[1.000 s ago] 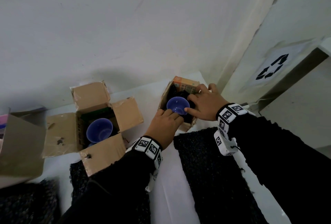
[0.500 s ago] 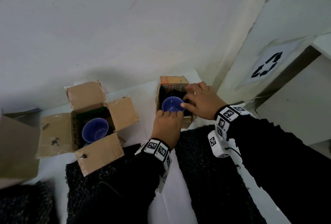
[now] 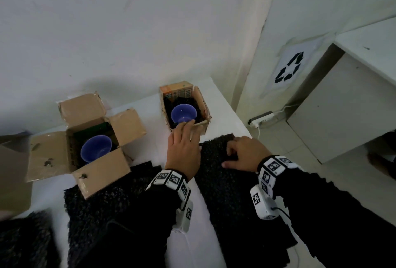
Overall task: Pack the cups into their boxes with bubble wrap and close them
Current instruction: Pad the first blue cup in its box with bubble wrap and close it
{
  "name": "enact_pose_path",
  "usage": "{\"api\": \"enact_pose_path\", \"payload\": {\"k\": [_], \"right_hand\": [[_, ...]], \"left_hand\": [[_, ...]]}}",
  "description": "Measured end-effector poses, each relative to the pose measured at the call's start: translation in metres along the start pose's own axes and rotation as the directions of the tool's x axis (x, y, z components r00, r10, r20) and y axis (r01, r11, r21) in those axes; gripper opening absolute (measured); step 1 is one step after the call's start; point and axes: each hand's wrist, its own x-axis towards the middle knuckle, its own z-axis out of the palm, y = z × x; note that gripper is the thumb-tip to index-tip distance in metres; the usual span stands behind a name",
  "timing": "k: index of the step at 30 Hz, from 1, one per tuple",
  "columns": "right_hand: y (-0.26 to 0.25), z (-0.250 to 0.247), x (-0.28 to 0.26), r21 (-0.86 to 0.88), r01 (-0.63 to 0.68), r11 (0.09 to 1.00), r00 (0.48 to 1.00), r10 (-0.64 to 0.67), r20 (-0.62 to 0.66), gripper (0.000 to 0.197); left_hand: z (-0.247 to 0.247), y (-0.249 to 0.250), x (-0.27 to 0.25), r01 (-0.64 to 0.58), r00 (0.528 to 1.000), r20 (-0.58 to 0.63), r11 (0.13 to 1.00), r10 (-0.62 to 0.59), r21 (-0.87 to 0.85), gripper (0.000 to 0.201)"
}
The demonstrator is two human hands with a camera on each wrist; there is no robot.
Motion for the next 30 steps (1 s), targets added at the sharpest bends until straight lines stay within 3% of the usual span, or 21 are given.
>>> {"api": "enact_pose_path", "payload": {"k": [3,6,9,12,14,16,19,21,22,23,25,28,30], "right_hand": [[-0.007,0.022,-0.014,-0.088,-0.068,0.994,0.996,0.073,0.057,0.064],[-0.012,0.028,-0.018,0.0,-0.079,0.997,0.997,0.079,-0.005,0.043],[-0.013,0.033,-0.024,0.099,-0.039,0.994,0.982,0.057,-0.183,0.019],[-0.014,0.034,-0.03,0.234,0.071,0.97,0.938,0.015,-0.347,0.016],[-0.015,0.028,-0.033,0.317,0.179,0.931,0.925,-0.05,-0.376,0.018],[-0.016,0.018,-0.039,0.369,0.248,0.896,0.911,-0.086,-0.402,0.024],[-0.024,0.003,-0.047,0.476,0.212,0.854,0.896,0.026,-0.444,0.055],[-0.025,-0.002,-0.05,0.635,0.11,0.764,0.926,0.154,-0.346,0.087],[-0.025,-0.005,-0.051,0.712,0.05,0.7,0.952,0.183,-0.247,0.093],[-0.024,-0.006,-0.051,0.768,-0.004,0.641,0.975,0.172,-0.138,0.088],[-0.024,-0.009,-0.051,0.78,-0.095,0.618,0.991,0.131,0.017,0.053],[-0.031,-0.018,-0.049,0.817,-0.143,0.559,0.985,0.157,0.065,0.016],[-0.036,-0.03,-0.043,0.831,-0.135,0.54,0.986,0.159,0.057,0.014]], "left_hand": [[0.004,0.013,-0.027,-0.032,0.997,0.071,0.999,0.031,0.01,0.057],[0.006,0.017,-0.048,-0.047,0.993,0.107,0.999,0.047,-0.004,0.057],[0.004,0.016,-0.06,-0.003,0.996,0.088,0.998,0.008,-0.056,0.057],[-0.001,0.016,-0.061,0.031,0.992,0.129,0.974,-0.002,-0.222,0.064],[-0.005,0.017,-0.057,0.155,0.979,0.191,0.864,-0.07,-0.48,0.076],[-0.011,0.02,-0.052,0.277,0.96,0.208,0.724,-0.186,-0.632,0.081],[-0.017,0.019,-0.041,0.314,0.941,0.108,0.71,-0.32,-0.631,0.039],[-0.025,0.019,-0.036,0.317,0.922,0.048,0.681,-0.383,-0.66,0.024],[-0.029,0.02,-0.033,0.319,0.91,0.029,0.654,-0.413,-0.686,0.023],[-0.034,0.021,-0.032,0.315,0.899,0.015,0.621,-0.438,-0.718,0.022],[-0.046,0.023,-0.028,0.298,0.872,-0.001,0.533,-0.489,-0.792,0.015],[-0.056,0.016,-0.023,0.298,0.814,-0.029,0.462,-0.58,-0.835,0.013],[-0.056,0.004,-0.023,0.329,0.797,-0.041,0.49,-0.602,-0.807,0.019]]}}
